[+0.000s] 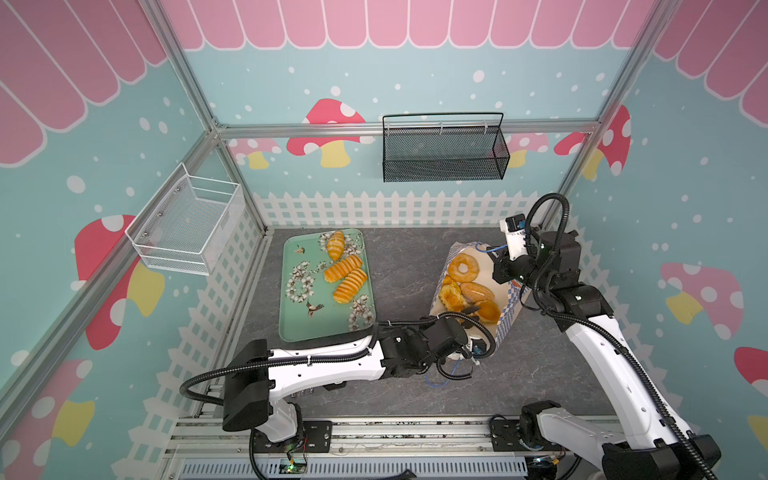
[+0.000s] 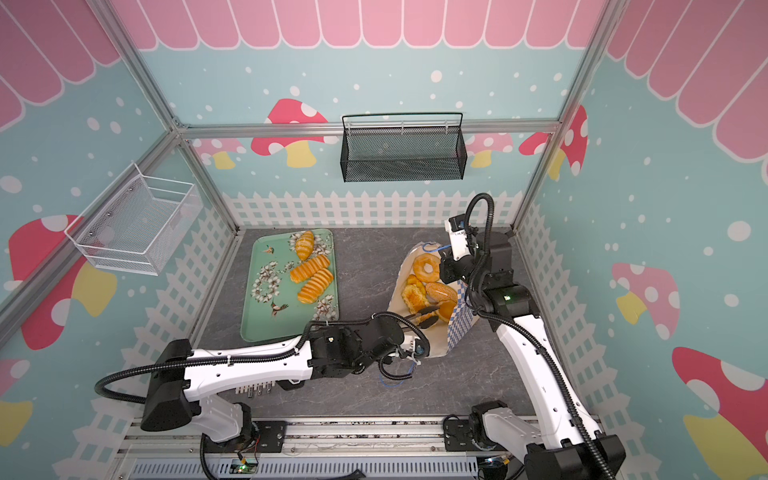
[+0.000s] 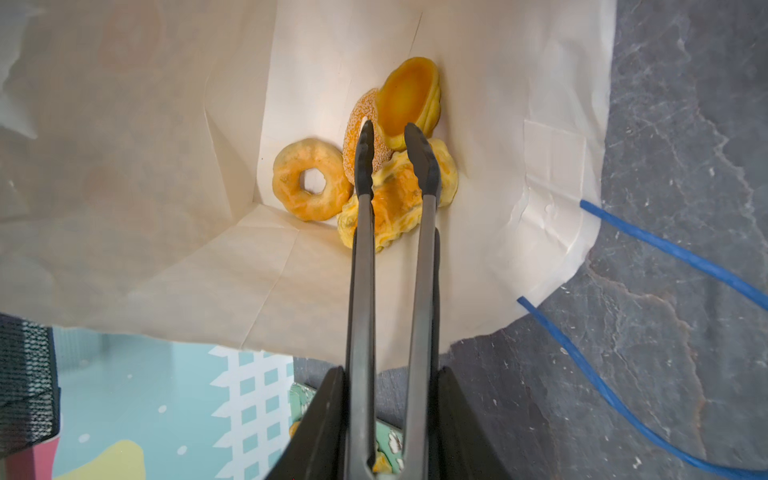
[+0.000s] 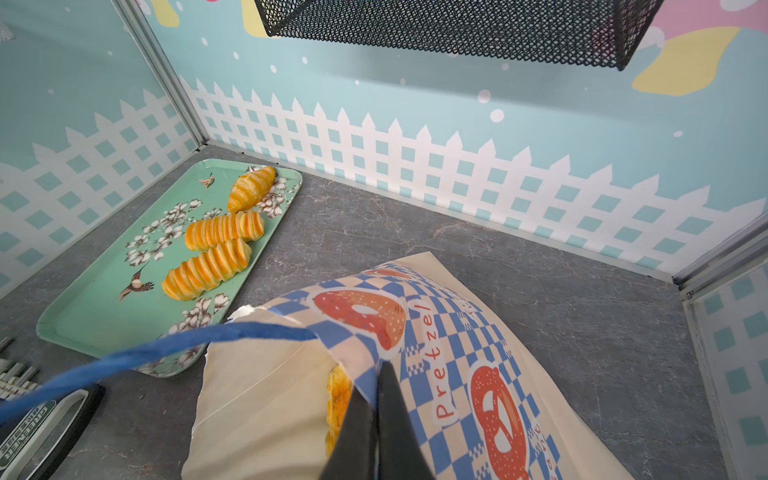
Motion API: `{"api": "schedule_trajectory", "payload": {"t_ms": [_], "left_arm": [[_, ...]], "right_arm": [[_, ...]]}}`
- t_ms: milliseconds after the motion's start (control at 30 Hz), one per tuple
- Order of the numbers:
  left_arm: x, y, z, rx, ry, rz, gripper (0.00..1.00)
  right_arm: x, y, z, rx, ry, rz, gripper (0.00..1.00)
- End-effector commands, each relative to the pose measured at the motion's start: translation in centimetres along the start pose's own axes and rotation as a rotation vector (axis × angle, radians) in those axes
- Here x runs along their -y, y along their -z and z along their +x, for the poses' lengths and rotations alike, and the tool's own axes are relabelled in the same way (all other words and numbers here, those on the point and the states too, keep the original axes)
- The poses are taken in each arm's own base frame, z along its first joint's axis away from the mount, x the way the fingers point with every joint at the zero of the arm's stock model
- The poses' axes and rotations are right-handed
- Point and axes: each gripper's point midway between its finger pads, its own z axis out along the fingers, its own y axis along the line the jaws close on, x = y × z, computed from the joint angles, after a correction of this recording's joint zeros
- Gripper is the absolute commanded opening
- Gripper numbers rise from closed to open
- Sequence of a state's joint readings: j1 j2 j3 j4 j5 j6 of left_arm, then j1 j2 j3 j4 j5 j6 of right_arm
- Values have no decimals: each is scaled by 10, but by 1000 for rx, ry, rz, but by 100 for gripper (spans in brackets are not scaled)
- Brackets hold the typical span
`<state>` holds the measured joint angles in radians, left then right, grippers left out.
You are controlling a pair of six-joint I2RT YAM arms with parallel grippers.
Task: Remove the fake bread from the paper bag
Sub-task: 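Move the open tongs from the tray back into the bag opening with the left gripper, then close the tongs on the yellow round bread inside the bag with the left gripper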
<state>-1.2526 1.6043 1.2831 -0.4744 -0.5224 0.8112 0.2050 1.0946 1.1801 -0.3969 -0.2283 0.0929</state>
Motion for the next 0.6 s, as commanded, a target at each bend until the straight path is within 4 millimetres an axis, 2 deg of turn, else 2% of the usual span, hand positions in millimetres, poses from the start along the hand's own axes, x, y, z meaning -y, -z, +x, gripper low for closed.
{"api": "schedule_trajectory", "payload": {"t_ms": [0,333,567], "left_arm": [[-9,-9,-13,16,-90,-62,26],[1,-39,-18,-45,-198,-53,33],[-1,-42,-21,-55,-213,-71,36]], "right_arm": [[-10,0,-4,22,31,-54,0],[-17,-6,-6,22,45,-100,0],[-16,-7,-2,11,48,-94,0]]}}
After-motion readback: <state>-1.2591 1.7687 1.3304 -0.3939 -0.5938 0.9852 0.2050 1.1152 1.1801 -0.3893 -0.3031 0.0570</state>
